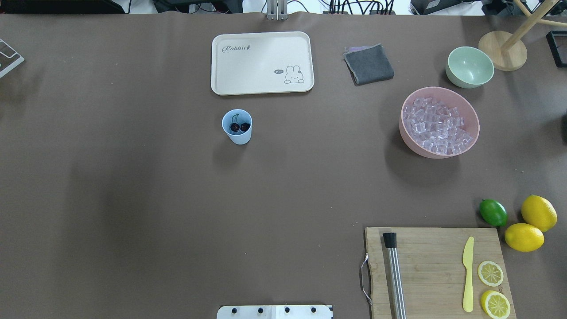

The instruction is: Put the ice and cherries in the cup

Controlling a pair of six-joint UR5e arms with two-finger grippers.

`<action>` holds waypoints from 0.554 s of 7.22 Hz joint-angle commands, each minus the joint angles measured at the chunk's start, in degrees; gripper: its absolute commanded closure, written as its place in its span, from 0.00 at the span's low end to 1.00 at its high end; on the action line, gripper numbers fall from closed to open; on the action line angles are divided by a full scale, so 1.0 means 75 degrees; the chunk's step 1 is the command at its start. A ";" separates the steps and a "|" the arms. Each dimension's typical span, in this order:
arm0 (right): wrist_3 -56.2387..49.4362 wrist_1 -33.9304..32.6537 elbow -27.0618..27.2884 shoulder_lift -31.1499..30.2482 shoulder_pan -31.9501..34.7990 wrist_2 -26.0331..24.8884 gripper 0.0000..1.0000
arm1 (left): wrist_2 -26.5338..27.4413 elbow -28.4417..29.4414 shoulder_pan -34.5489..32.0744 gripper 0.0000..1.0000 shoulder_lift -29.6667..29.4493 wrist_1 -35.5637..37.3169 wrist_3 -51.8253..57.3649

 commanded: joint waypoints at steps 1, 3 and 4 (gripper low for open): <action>-0.0017 0.0000 -0.0115 0.0036 -0.0020 -0.0188 0.01 | 0.0792 -0.0019 -0.0184 0.02 -0.0086 -0.0003 0.0056; -0.0017 0.0011 -0.0023 0.0071 0.0004 -0.0213 0.01 | 0.1209 0.0052 -0.0067 0.02 -0.0623 0.0858 0.0068; -0.0017 0.0012 -0.0022 0.0106 -0.0008 -0.0237 0.01 | 0.1198 0.0005 -0.0101 0.02 -0.0614 0.0888 0.0080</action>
